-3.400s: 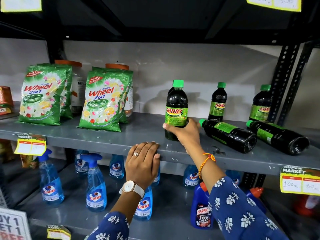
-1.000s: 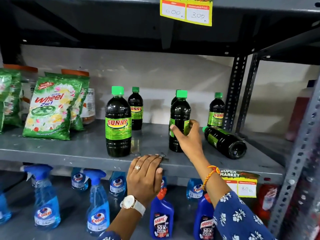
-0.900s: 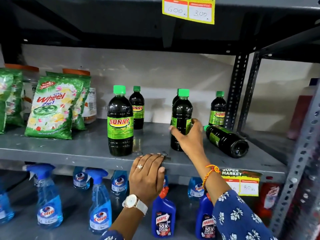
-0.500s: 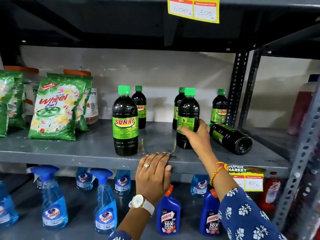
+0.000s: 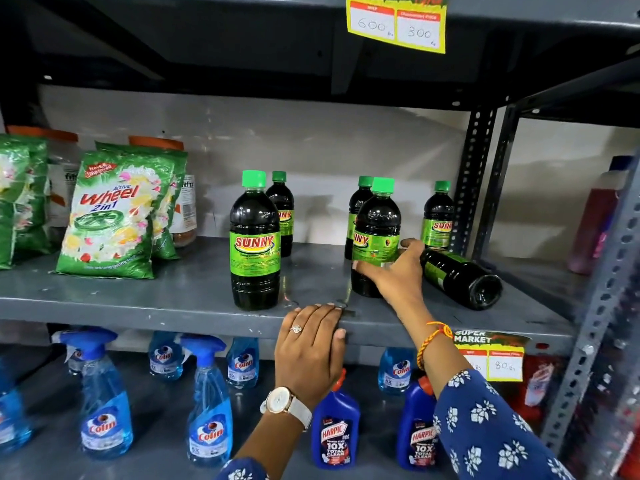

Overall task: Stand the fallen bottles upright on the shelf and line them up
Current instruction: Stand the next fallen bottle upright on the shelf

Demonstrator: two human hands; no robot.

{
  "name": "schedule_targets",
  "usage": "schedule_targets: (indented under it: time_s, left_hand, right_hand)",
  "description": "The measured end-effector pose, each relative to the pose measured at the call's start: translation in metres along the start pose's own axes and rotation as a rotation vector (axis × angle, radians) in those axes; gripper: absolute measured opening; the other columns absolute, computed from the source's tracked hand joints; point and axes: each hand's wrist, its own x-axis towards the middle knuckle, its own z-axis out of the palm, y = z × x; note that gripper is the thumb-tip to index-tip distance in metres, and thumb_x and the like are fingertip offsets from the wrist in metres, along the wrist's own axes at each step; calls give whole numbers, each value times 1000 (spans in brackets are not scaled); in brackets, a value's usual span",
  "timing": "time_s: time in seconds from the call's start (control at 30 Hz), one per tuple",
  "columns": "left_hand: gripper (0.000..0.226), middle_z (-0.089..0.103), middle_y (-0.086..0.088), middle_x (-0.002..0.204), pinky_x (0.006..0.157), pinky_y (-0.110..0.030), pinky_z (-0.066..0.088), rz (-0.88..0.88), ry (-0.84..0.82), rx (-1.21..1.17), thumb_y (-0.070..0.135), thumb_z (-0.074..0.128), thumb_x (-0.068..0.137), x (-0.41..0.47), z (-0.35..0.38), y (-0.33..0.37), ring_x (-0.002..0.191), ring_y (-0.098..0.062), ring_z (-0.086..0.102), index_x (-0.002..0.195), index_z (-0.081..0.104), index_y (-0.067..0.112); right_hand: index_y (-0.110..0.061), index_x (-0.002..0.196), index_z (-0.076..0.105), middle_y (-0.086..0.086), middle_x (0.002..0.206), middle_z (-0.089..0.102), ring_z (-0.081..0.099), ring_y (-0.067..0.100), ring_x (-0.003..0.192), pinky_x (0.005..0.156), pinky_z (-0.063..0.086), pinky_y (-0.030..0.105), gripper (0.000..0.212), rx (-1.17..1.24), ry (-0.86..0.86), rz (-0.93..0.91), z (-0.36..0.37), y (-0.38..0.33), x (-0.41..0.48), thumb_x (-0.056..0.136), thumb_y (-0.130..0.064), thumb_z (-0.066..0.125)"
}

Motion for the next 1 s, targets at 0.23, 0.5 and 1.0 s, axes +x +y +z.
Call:
schedule_targets:
  time_s: [0.23,0.5,1.0]
  left_hand:
    - [37,70,-4,105,98,-35,37,-1,-6,0,27,36,95,0,0,0,102,-21,60,104,69,11]
    - [35,70,-4,105,98,-35,37,2,-2,0,26,38,94,-1,0,0,102,-20,60,104,68,11]
    - [33,69,-5,106,94,-39,43,16,-25,23,25,42,93,1,-1,-2,100,-24,62,105,68,9]
  right_hand:
    - [-17,115,42,5,113,48,47,16,95,79,38,25,73,19,-107,61,-1,4,2,57,-35,82]
    - [-12,120,42,-12,84,52,50,7,76,59,37,18,71,12,-109,96,-1,5,3,59,-17,78]
    - [-20,103,55,-4,91,61,57,13,83,68,40,21,48,-96,-207,19,-11,-3,-12,61,-26,79]
